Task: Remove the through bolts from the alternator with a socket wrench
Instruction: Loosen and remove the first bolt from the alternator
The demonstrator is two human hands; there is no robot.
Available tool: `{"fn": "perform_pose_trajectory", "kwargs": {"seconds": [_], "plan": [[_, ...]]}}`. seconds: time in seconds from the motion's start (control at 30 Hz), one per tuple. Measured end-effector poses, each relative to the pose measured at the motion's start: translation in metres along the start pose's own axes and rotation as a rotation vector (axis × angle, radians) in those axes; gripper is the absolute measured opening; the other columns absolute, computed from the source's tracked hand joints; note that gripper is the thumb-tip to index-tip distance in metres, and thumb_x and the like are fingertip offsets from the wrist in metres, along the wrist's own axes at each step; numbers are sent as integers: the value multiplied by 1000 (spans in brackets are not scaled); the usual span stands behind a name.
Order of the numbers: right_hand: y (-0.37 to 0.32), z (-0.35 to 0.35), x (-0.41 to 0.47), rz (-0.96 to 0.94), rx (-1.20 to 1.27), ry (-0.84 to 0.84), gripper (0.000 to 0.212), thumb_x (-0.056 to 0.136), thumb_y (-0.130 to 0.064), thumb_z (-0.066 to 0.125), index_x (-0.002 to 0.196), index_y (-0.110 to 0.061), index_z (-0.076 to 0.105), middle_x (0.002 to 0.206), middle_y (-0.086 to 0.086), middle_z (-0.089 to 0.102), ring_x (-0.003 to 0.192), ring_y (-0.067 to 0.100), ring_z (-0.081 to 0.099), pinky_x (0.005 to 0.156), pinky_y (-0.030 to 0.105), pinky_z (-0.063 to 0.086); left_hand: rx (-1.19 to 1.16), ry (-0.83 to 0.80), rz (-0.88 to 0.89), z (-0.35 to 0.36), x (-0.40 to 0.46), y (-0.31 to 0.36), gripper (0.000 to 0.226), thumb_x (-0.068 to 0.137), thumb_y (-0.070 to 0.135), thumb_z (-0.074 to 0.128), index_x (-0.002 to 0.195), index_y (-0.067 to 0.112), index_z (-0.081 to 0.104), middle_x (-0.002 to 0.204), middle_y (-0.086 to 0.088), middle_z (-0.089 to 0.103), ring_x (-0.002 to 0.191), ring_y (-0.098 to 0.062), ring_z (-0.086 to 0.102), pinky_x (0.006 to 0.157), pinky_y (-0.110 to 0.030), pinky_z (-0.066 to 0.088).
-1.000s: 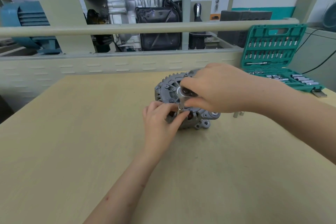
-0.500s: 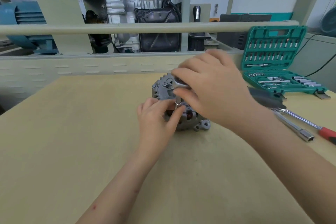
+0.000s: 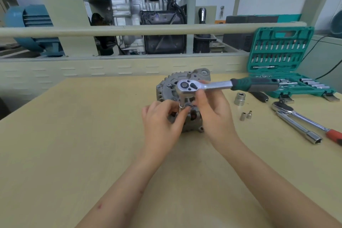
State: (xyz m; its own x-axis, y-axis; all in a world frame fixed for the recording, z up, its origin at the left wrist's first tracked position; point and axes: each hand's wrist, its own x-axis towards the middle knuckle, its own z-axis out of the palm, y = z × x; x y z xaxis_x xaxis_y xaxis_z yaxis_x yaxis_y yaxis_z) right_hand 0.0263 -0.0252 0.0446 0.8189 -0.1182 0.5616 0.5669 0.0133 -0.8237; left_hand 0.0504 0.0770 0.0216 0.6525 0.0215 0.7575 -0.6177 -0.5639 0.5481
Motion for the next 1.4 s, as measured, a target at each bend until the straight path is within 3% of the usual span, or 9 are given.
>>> {"fn": "perform_pose_trajectory", "kwargs": {"seconds": [0.13, 0.3, 0.43, 0.7, 0.9, 1.03, 1.1, 1.23, 1.4], "plan": [[-2, 9, 21, 218, 408, -137, 38, 77, -44, 43, 94, -13, 56, 75, -2, 70, 73, 12, 67, 60, 22, 52, 26, 6, -14, 1, 1, -2, 24, 73, 26, 62, 64, 4, 58, 60, -1, 58, 65, -23, 51, 66, -28, 22], [-6, 1, 43, 331, 444, -384, 38, 83, -44, 36, 92, -12, 56, 66, 3, 65, 57, 13, 58, 55, 21, 48, 25, -19, -14, 2, 0, -7, 24, 74, 29, 60, 65, 7, 56, 59, 10, 46, 68, -15, 46, 69, -23, 24], [-7, -3, 59, 410, 525, -553, 35, 87, -39, 32, 94, -12, 53, 84, 3, 71, 66, 14, 63, 66, 24, 52, 50, -41, 1, 1, -1, -10, 36, 78, 42, 51, 65, 10, 61, 60, 12, 51, 72, -7, 45, 74, -16, 23], [9, -4, 52, 345, 652, -523, 26, 93, -29, 33, 106, -17, 53, 89, -2, 70, 71, 8, 61, 69, 24, 51, 12, -17, -73, 2, 1, -6, 17, 73, 32, 61, 63, 23, 51, 57, 22, 45, 67, -7, 40, 77, -10, 22], [11, -3, 49, 283, 777, -451, 17, 63, -13, 69, 77, -23, 68, 90, 2, 71, 74, 17, 67, 65, 23, 52, -12, -20, -96, 3, 0, -7, 16, 72, 36, 61, 66, 22, 56, 57, 23, 47, 68, 1, 43, 76, -9, 23], [13, -1, 46, 280, 723, -433, 15, 71, -20, 66, 86, -20, 66, 90, -1, 71, 74, 14, 67, 65, 22, 53, -21, -19, -83, 2, -1, -10, 27, 72, 41, 61, 67, 14, 61, 57, 18, 52, 73, 2, 43, 79, -11, 24], [13, -1, 46, 276, 611, -441, 15, 89, -26, 51, 98, -17, 60, 89, -3, 71, 72, 10, 66, 69, 20, 51, 8, -65, -36, 2, -2, -11, 36, 76, 44, 54, 68, 10, 61, 62, 12, 54, 77, -2, 44, 81, -11, 22], [9, -5, 47, 321, 576, -518, 31, 92, -29, 32, 101, -12, 57, 86, -2, 71, 67, 7, 61, 65, 19, 50, 24, -110, -10, 3, -4, -11, 39, 80, 41, 47, 66, 7, 59, 70, 1, 59, 84, -5, 45, 81, -11, 21], [10, -7, 48, 330, 732, -555, 13, 70, -24, 70, 81, -17, 71, 86, 1, 71, 69, 13, 65, 65, 23, 53, 39, -48, -7, 2, -4, -10, 33, 77, 41, 51, 63, 12, 57, 62, 7, 53, 72, -4, 43, 80, -11, 21]]}}
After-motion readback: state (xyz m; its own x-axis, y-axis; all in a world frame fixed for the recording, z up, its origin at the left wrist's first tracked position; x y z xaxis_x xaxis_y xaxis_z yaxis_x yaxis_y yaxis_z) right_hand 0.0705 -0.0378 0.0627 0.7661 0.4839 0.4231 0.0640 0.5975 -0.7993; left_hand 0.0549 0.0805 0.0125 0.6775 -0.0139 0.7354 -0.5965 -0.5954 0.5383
